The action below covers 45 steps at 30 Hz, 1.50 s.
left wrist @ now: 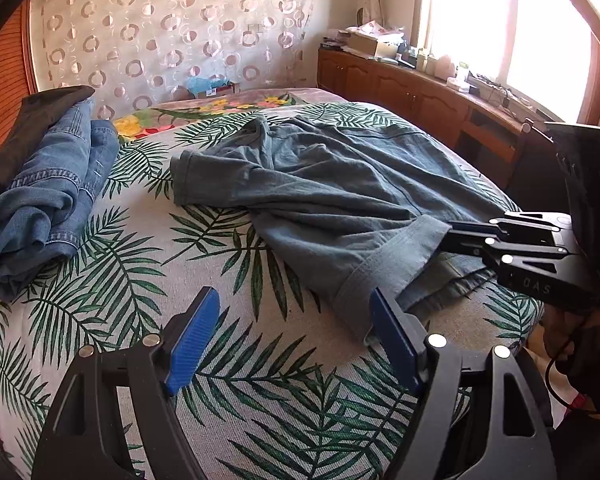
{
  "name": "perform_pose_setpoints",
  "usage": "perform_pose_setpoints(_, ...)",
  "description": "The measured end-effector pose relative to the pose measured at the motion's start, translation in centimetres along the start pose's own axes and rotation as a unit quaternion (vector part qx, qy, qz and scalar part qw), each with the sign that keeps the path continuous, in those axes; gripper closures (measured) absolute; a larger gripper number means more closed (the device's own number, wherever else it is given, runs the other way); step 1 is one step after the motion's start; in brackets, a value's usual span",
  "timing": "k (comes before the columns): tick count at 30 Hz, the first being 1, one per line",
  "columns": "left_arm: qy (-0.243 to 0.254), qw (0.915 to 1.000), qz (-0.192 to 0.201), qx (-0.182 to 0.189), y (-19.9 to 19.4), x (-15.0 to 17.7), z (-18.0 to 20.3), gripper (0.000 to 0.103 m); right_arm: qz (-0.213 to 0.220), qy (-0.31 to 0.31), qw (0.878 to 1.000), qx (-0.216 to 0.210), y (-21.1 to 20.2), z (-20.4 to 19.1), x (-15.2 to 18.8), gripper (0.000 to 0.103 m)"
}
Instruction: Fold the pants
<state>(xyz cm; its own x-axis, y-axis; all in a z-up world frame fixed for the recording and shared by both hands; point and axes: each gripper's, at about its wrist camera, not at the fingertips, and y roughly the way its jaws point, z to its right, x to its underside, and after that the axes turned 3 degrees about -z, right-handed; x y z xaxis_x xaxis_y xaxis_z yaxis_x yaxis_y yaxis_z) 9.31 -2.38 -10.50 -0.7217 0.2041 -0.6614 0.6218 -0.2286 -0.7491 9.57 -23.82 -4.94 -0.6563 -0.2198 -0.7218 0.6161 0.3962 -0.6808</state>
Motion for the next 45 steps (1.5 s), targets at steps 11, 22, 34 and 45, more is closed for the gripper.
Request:
perform_pose_setpoints(11,0.012,0.9998,0.009,0.012,-0.6,-0.3,1.0,0.025,0.062,0.016,0.998,-0.001,-5.9,0.5,0.7,0.101)
perform_pose_setpoints(22,0.029,0.9994,0.009,0.016,-0.1,-1.0,2.4,0.025,0.063,0.049,0.996,0.043,-9.3,2.4,3.9,0.101)
perform_pose_setpoints(34,0.044,0.9987,0.012,0.020,0.2,-2.2,3.8,0.025,0.036,0.091,0.993,0.064,-10.3,3.9,5.9,0.101)
perform_pose_setpoints(45,0.052,0.9984,0.009,0.020,0.7,-2.3,4.7,0.025,0.029,0.104,0.991,0.083,-11.3,4.4,5.9,0.101)
